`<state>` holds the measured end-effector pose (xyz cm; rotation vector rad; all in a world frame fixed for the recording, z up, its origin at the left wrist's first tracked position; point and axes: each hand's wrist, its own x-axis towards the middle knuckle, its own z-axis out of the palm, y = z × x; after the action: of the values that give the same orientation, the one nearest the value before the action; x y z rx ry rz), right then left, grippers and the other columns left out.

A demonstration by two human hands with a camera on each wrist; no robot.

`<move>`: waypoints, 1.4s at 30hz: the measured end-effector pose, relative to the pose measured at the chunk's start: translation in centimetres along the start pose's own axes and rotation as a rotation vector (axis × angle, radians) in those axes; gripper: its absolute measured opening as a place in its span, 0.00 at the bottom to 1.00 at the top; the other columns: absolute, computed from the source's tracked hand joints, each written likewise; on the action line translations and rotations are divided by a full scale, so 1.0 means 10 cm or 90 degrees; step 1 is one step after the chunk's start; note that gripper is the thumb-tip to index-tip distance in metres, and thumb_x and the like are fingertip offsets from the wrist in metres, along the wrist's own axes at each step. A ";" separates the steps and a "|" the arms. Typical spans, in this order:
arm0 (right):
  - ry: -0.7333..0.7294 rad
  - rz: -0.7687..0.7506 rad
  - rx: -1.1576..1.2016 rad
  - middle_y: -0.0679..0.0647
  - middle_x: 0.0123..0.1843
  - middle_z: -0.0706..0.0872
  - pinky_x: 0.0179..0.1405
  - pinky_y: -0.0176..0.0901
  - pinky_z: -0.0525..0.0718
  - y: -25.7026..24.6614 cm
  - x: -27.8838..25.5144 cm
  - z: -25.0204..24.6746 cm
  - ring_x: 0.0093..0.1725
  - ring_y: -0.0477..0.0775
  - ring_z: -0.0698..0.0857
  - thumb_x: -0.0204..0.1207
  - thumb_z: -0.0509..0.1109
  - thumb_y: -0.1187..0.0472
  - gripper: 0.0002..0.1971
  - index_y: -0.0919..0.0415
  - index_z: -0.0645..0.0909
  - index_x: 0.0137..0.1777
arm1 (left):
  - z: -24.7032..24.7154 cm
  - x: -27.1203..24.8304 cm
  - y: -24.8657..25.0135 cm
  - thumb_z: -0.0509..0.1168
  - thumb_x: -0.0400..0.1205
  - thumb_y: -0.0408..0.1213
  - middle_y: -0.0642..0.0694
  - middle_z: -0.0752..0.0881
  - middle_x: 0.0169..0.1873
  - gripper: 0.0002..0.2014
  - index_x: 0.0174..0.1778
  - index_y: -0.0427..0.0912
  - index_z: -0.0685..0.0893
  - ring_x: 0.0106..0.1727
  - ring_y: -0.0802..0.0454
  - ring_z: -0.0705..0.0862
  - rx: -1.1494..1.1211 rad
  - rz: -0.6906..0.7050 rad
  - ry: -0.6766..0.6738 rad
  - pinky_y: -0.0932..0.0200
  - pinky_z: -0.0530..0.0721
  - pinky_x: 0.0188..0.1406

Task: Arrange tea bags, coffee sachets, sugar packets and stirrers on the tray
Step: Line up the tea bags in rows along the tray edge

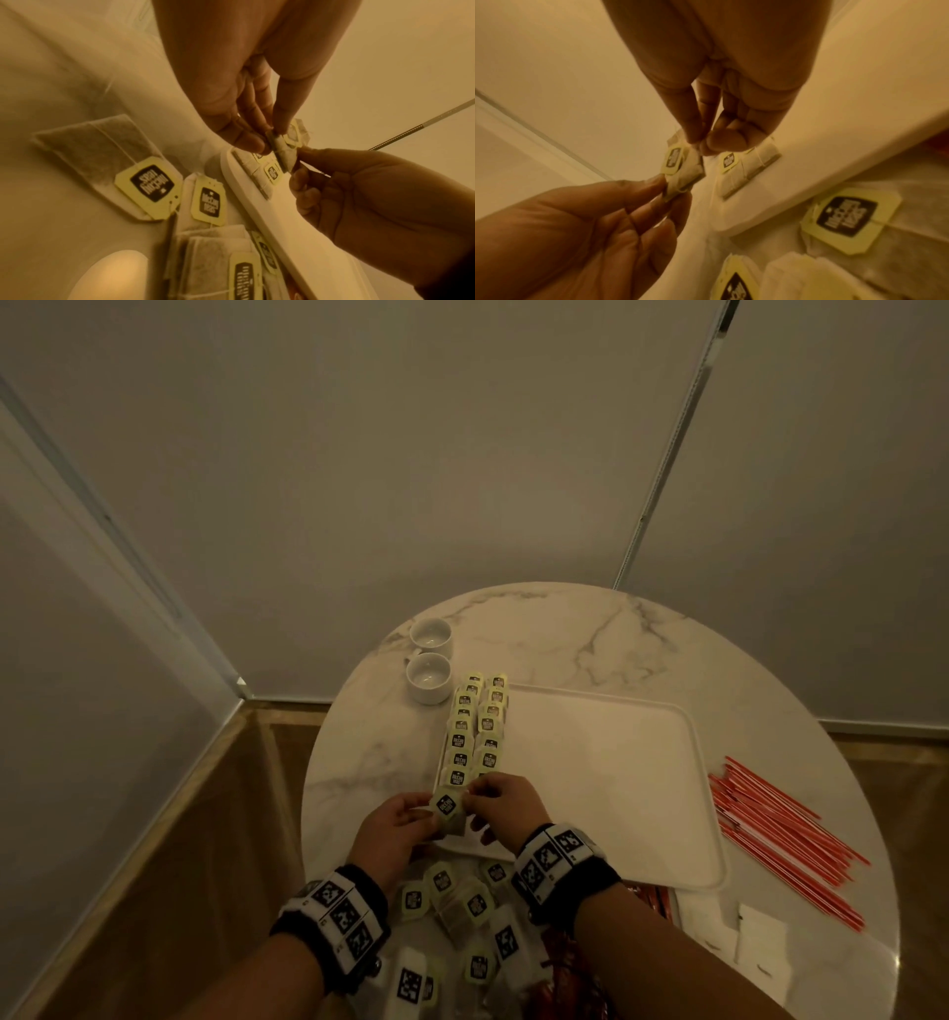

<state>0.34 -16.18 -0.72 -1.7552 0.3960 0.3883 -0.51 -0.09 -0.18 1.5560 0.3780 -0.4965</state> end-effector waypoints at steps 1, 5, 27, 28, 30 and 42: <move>0.004 0.013 0.001 0.56 0.36 0.84 0.25 0.39 0.82 0.00 0.01 0.00 0.29 0.50 0.82 0.77 0.69 0.68 0.02 0.63 0.82 0.46 | 0.00 0.00 -0.01 0.66 0.79 0.25 0.39 0.90 0.42 0.10 0.53 0.39 0.85 0.43 0.44 0.89 0.008 -0.003 -0.002 0.53 0.85 0.38; -0.013 0.019 -0.034 0.56 0.33 0.83 0.27 0.41 0.84 -0.01 0.03 0.06 0.29 0.51 0.81 0.78 0.67 0.67 0.03 0.63 0.83 0.46 | 0.02 -0.02 -0.03 0.65 0.82 0.31 0.41 0.91 0.39 0.07 0.49 0.41 0.90 0.42 0.46 0.89 0.036 0.003 0.017 0.56 0.86 0.37; 0.041 -0.168 -0.201 0.53 0.46 0.85 0.46 0.47 0.85 -0.05 -0.10 0.07 0.44 0.56 0.85 0.70 0.71 0.64 0.05 0.56 0.78 0.44 | -0.04 0.00 0.08 0.65 0.82 0.31 0.40 0.90 0.31 0.08 0.42 0.37 0.88 0.32 0.51 0.86 0.084 0.056 0.027 0.58 0.83 0.33; 0.033 -0.161 -0.193 0.53 0.46 0.85 0.47 0.48 0.86 -0.04 -0.11 0.08 0.45 0.56 0.86 0.69 0.72 0.62 0.06 0.54 0.78 0.43 | -0.03 -0.01 0.09 0.65 0.82 0.31 0.40 0.89 0.30 0.08 0.42 0.36 0.88 0.32 0.51 0.86 0.074 0.054 0.021 0.58 0.84 0.33; 0.035 -0.147 -0.169 0.53 0.47 0.85 0.50 0.48 0.86 -0.01 -0.11 0.11 0.46 0.55 0.86 0.72 0.73 0.58 0.05 0.52 0.78 0.42 | -0.01 -0.02 0.10 0.64 0.82 0.29 0.41 0.89 0.29 0.08 0.40 0.36 0.88 0.32 0.50 0.86 0.064 0.057 0.013 0.59 0.84 0.31; 0.049 -0.117 -0.182 0.50 0.47 0.84 0.43 0.37 0.78 -0.04 -0.04 0.03 0.44 0.50 0.83 0.71 0.74 0.60 0.11 0.55 0.80 0.53 | 0.01 0.08 0.04 0.66 0.81 0.31 0.43 0.89 0.31 0.07 0.41 0.39 0.89 0.35 0.50 0.86 0.104 0.068 0.009 0.58 0.82 0.31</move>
<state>0.16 -15.78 -0.30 -2.0709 0.2384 0.2554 0.35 -0.22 -0.21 1.7289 0.2685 -0.4434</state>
